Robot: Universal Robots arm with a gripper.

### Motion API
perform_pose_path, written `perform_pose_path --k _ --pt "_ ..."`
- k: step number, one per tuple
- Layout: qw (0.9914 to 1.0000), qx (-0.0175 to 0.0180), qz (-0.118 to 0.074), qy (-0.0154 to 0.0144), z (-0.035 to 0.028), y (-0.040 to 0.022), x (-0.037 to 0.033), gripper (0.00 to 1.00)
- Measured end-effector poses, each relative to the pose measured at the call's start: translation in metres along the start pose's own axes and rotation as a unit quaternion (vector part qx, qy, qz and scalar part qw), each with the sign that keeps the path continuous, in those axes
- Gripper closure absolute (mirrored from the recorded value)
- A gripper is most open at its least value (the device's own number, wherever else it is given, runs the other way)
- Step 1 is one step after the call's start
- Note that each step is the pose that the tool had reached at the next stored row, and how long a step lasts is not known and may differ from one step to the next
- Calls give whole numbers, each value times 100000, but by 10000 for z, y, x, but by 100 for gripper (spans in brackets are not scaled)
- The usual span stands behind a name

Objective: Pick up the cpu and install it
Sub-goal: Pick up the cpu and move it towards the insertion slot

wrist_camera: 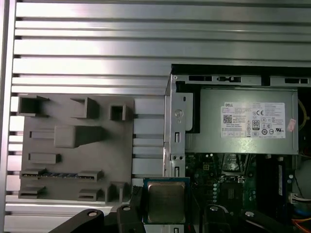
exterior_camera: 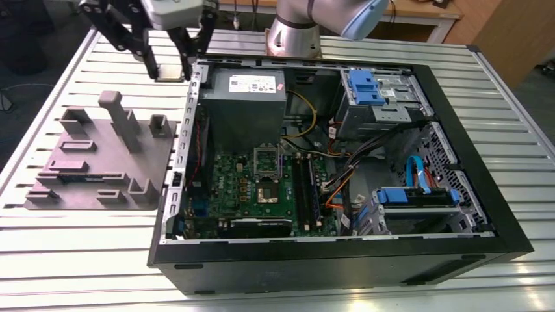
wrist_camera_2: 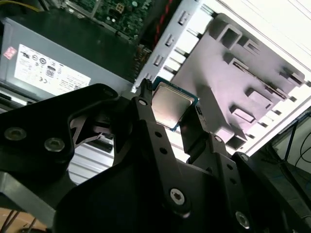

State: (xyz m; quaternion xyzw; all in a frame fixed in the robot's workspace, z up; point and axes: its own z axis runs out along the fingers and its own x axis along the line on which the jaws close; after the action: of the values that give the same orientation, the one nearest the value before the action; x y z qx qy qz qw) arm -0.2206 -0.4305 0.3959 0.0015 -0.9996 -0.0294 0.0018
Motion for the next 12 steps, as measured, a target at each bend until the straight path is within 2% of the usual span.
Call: perform_pose_path --k 12 --pt "100000 -2 -1 -3 36 -4 -546 53"
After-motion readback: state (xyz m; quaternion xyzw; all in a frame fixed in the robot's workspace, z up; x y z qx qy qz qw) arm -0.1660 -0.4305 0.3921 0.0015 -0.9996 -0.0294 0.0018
